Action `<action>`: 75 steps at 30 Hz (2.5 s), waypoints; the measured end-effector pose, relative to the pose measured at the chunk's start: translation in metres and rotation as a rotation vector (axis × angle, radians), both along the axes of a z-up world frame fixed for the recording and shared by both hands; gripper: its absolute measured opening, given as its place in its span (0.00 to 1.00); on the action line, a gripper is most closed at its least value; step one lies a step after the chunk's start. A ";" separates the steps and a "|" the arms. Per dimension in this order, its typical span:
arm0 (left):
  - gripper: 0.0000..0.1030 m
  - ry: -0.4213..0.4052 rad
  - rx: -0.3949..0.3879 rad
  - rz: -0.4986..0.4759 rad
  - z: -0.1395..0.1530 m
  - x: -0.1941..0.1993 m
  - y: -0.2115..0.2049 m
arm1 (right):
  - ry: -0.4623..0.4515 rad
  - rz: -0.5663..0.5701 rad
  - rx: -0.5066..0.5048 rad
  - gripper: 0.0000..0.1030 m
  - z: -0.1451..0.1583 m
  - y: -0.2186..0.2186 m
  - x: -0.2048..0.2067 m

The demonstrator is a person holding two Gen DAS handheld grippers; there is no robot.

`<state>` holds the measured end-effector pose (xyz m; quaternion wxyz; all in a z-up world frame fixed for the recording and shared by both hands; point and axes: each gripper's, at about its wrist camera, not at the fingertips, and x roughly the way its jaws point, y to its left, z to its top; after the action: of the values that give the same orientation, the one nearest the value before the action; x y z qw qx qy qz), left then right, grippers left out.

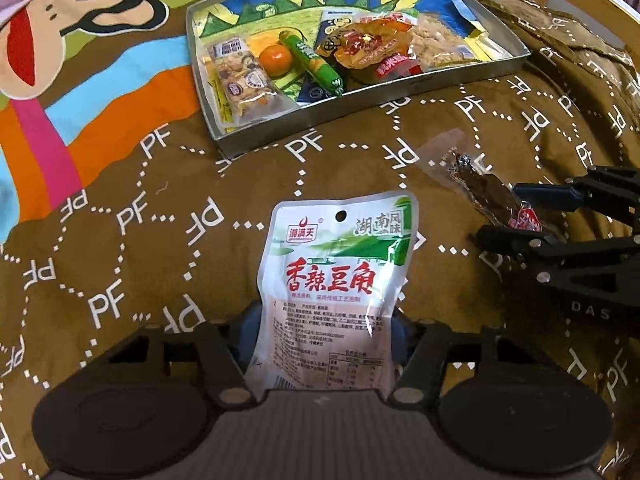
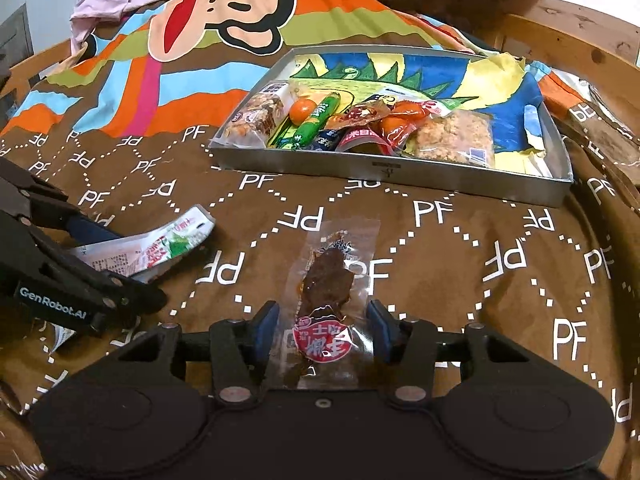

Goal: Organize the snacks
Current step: 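Lift and carry the bean packet and dried-meat packet toward the tray with both tools, then lower both packets into the tray and open both tools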

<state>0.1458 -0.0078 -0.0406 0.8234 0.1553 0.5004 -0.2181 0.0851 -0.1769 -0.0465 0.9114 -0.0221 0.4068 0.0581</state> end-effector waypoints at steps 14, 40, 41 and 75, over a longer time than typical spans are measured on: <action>0.60 -0.012 -0.036 0.044 0.006 0.001 0.009 | -0.022 0.033 0.046 0.49 0.002 0.005 0.000; 0.59 -0.144 -0.232 0.128 0.046 0.024 0.018 | -0.058 0.035 -0.036 0.42 -0.008 0.015 0.003; 0.59 -0.146 -0.237 0.131 0.047 0.025 0.018 | -0.080 0.036 -0.056 0.42 -0.004 0.017 0.002; 0.62 -0.213 -0.263 0.154 0.027 0.189 -0.078 | -0.346 -0.267 0.037 0.44 0.005 -0.080 0.138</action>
<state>0.3351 -0.0857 -0.0138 0.8991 0.0295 0.3881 -0.2001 0.2232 -0.2573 -0.0417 0.9674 0.0390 0.2427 -0.0603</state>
